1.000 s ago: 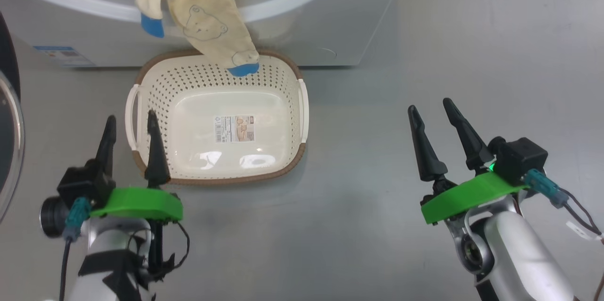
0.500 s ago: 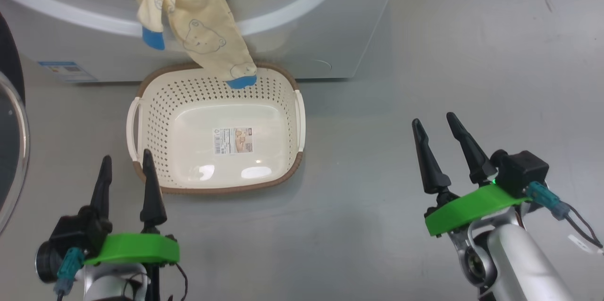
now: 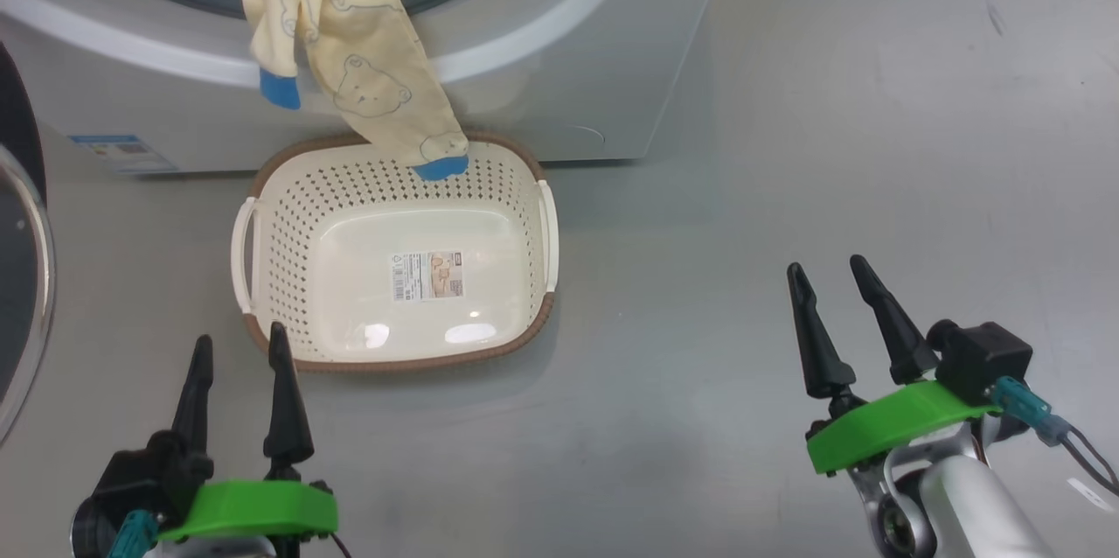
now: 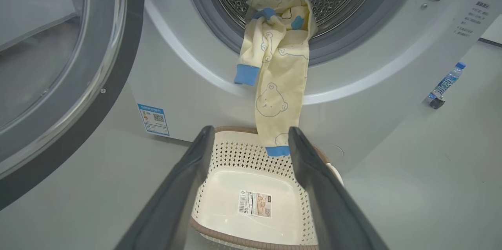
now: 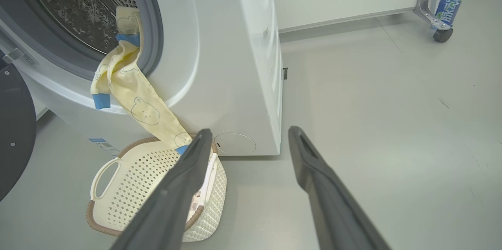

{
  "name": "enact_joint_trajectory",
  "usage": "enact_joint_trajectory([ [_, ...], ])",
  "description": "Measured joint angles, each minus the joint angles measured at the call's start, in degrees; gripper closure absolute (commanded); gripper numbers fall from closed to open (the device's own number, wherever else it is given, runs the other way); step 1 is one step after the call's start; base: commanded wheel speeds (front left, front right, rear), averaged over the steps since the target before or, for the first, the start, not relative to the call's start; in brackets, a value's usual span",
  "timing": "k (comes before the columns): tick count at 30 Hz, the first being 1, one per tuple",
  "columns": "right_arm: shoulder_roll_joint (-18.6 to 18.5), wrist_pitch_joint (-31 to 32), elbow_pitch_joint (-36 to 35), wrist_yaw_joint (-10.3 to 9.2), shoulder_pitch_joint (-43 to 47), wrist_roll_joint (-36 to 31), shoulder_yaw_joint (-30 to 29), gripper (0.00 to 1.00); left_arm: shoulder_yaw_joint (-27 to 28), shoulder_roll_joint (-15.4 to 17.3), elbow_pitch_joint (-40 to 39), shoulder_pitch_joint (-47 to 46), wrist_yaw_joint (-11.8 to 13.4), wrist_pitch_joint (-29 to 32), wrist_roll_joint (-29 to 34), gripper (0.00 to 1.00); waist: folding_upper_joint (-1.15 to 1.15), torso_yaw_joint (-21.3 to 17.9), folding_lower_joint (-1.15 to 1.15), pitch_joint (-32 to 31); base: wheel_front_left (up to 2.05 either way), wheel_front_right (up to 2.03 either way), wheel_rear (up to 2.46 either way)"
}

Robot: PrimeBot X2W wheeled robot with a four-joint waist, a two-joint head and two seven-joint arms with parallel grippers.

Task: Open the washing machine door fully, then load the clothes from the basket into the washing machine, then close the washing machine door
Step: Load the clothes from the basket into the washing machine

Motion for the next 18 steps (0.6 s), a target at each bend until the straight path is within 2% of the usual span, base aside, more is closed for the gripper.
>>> enact_joint_trajectory([
  [7, 0.0, 0.0, 0.1, 0.0, 0.4, 0.0, -0.2, 0.0, -0.9, 0.0, -1.2, 0.4, 0.8, 0.0, -0.1, 0.0, 0.0, 0.3, 0.0, 0.5, 0.0, 0.0, 0.0],
  [18, 0.0, 0.0, 1.3, 0.0, 0.4, 0.4, 0.5, 0.0, -1.2, 0.0, -1.1, 0.2, 0.3, 0.0, 0.6, 0.0, 0.0, -0.8, 0.0, 1.3, 0.0, 0.0, 0.0],
])
